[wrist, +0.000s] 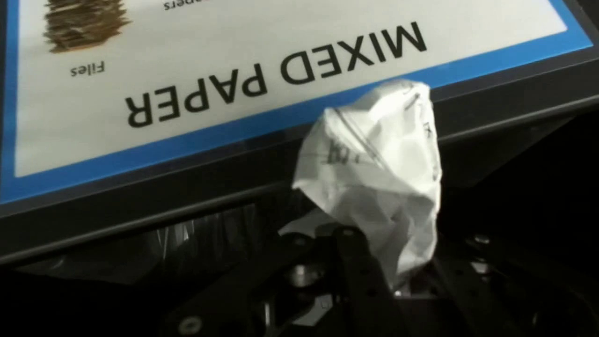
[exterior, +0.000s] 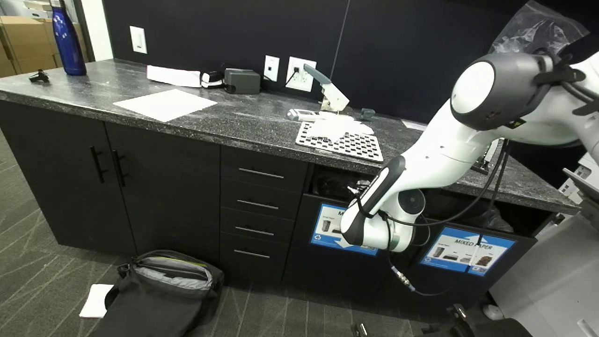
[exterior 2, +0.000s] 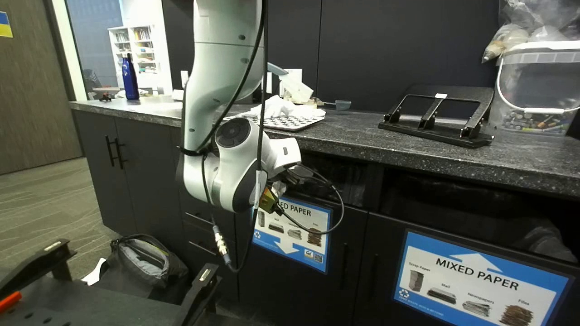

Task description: Put the white pieces of paper in the left bin

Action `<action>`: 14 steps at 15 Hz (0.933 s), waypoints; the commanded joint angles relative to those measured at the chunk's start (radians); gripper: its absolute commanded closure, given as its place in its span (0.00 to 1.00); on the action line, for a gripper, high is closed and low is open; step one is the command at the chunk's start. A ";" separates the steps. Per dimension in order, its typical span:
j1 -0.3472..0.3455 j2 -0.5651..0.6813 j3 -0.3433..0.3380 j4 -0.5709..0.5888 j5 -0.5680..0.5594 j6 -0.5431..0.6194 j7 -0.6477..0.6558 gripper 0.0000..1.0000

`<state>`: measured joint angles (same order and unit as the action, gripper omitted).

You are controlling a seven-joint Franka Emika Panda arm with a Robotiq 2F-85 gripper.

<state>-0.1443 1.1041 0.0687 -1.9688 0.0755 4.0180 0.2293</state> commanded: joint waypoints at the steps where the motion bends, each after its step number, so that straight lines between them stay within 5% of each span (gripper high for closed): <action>1: 0.001 0.102 0.000 0.152 0.006 0.070 0.010 0.85; 14: 0.011 0.189 0.007 0.367 0.004 0.126 0.003 0.85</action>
<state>-0.1394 1.2361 0.0756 -1.7103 0.0756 4.1112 0.2333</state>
